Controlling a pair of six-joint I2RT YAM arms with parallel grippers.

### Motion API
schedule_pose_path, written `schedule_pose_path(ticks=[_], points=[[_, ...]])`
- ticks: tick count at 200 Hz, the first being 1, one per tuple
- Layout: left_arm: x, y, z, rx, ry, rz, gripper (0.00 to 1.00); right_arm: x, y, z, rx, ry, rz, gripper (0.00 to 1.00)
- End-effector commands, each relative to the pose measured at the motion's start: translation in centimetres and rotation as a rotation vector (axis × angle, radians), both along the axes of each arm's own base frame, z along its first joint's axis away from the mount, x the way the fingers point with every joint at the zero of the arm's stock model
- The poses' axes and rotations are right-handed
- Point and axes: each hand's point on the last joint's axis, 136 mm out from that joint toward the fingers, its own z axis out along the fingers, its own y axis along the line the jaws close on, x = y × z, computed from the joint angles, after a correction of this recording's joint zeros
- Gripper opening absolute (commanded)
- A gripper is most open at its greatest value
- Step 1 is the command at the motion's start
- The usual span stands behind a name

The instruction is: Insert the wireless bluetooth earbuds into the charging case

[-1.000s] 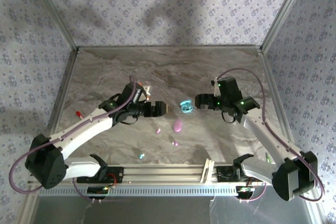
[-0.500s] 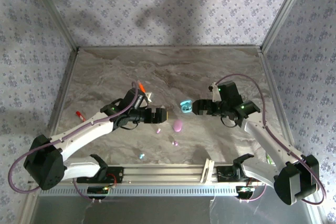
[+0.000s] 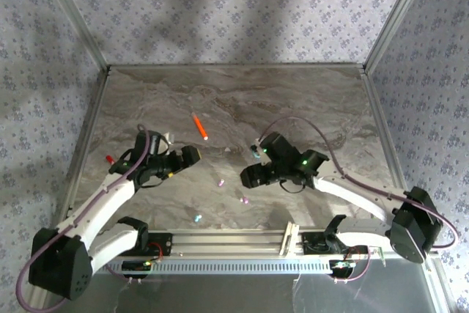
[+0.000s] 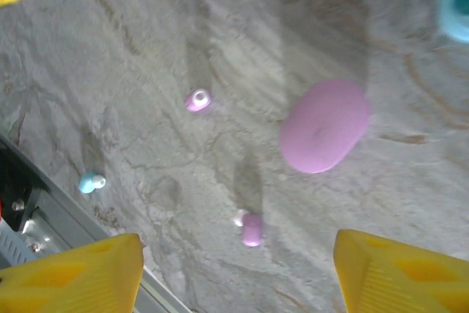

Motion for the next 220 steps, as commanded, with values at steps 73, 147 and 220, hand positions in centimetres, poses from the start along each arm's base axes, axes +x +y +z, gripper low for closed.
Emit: schedule_pose_path(ticks=[73,147,220], points=[[0.6,4.0,-1.3,-0.069,0.03,0.092,1.0,-3.7,7.8,-5.1,-0.301,-0.224,0.293,0.77],[2.2,6.3,-0.4,-0.146,0.014,0.174,1.0,-7.0,13.5,-8.0,-0.367,-0.301,0.666,0.85],[2.3,6.6,-0.5,-0.138,0.015,0.185,1.0,-8.0,16.0,-8.9,-0.34,-0.294,0.795,0.86]])
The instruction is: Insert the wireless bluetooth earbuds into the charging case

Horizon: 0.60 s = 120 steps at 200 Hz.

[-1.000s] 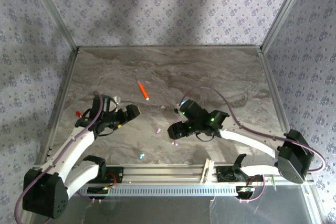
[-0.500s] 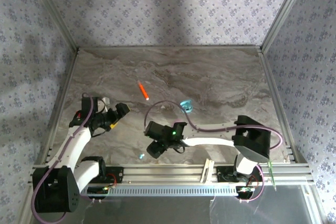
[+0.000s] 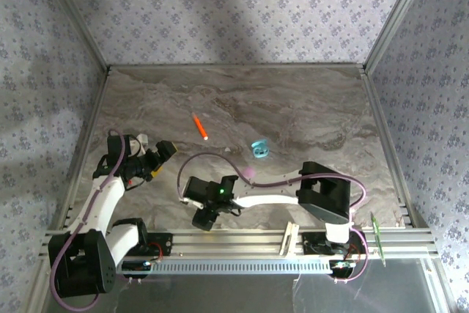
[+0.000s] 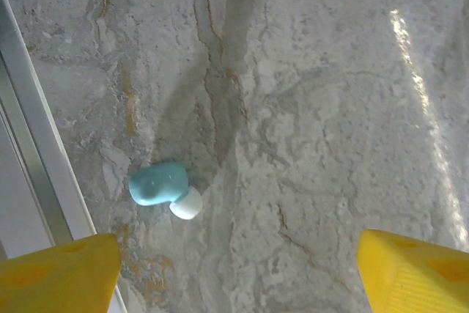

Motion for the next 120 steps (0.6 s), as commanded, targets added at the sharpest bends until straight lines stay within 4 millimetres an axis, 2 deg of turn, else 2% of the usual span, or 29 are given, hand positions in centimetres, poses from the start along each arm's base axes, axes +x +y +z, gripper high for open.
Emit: schedule_pose_path(ticks=[1,67,120], points=[[0.3,0.0,0.5,-0.006,-0.025,-0.013,1.0,-0.5,0.7,-0.3,-0.016,0.008,0.066,0.86],[0.3,0.1,0.4,0.0,-0.02,-0.012,1.0,0.3,1.7,-1.4,-0.043,-0.009,0.069,0.86],[0.3,0.1,0.4,0.003,-0.022,-0.015,1.0,3.2,1.5,-1.7,-0.076,-0.054,-0.013,0.81]])
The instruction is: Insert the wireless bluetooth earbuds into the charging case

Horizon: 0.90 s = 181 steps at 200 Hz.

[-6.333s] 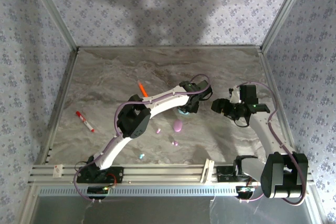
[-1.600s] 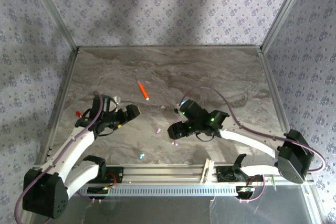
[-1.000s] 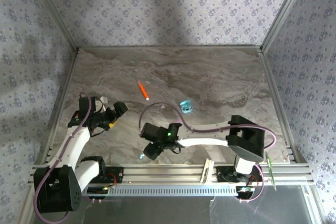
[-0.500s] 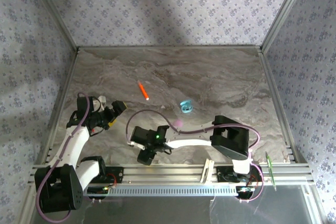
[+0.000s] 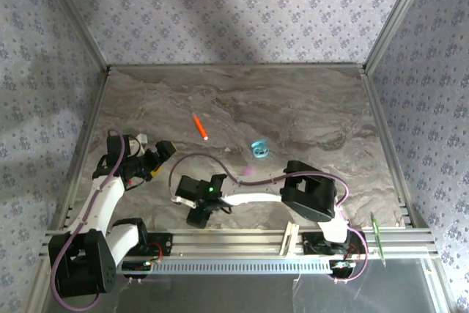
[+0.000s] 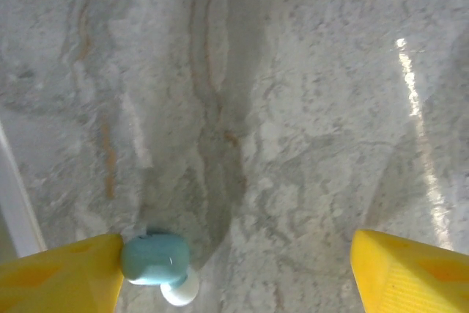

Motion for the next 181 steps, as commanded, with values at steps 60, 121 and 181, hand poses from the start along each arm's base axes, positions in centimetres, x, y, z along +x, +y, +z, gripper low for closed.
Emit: schedule_pose_path(ticks=[60,121,181], points=[[0.3,0.0,0.4,0.001,-0.017,-0.019,1.0,4.2,-1.1,0.0,-0.036,-0.034,-0.132,0.8],[0.1,0.2,0.4,0.014,-0.014,-0.011,1.0,4.0,-0.9,3.0,0.055,0.038,-0.187,0.8],[-1.2,0.7,1.9,0.098,-0.039,0.017,1.0,4.1,-2.1,5.7,0.21,0.251,-0.438,0.69]])
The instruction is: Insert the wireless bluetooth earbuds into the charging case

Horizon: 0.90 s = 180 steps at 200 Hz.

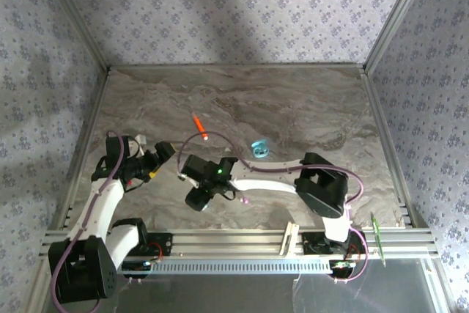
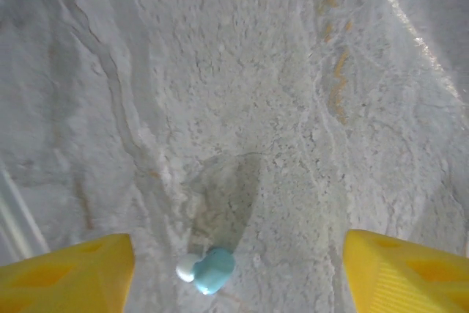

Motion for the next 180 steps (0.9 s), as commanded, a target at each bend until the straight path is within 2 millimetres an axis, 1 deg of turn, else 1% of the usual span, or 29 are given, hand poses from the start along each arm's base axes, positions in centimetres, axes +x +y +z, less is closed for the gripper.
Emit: schedule_pose_path(ticks=[1,12,16,19,28,50,81,101,133,159,180], points=[[-0.6,0.1,1.5,0.054,-0.026,0.002,1.0,0.2,-1.3,0.9,0.08,0.149,-0.169,0.69],[-1.2,-0.2,1.9,0.075,-0.037,-0.002,1.0,0.4,-2.0,0.9,0.118,0.206,-0.231,0.64],[-1.4,-0.4,2.1,0.083,-0.043,-0.006,1.0,0.5,-1.8,1.2,0.143,0.226,-0.247,0.63],[-1.6,-0.5,2.2,0.087,-0.045,-0.008,1.0,0.2,-2.6,0.3,0.131,0.251,-0.265,0.62],[-2.1,-0.9,2.5,0.099,-0.058,-0.015,1.0,0.2,-2.9,0.0,0.157,0.312,-0.302,0.6],[-3.4,-1.2,3.1,0.149,-0.085,-0.019,1.0,0.1,-3.0,-0.4,0.209,0.42,-0.352,0.57],[-4.8,-1.1,3.5,0.184,-0.124,-0.007,1.0,-0.1,-3.0,-1.2,0.218,0.499,-0.388,0.52],[-5.2,-1.0,3.7,0.188,-0.145,0.004,1.0,-0.3,-2.8,-1.8,0.217,0.53,-0.392,0.49],[-5.1,-0.9,3.5,0.197,-0.139,0.003,1.0,-0.7,-2.3,-2.2,0.202,0.551,-0.381,0.46],[-5.0,-1.0,3.4,0.201,-0.132,-0.004,1.0,-1.0,-2.4,-3.2,0.165,0.565,-0.391,0.42],[-4.9,-1.0,3.3,0.204,-0.132,-0.004,1.0,-1.3,-2.4,-3.6,0.154,0.571,-0.39,0.4]])
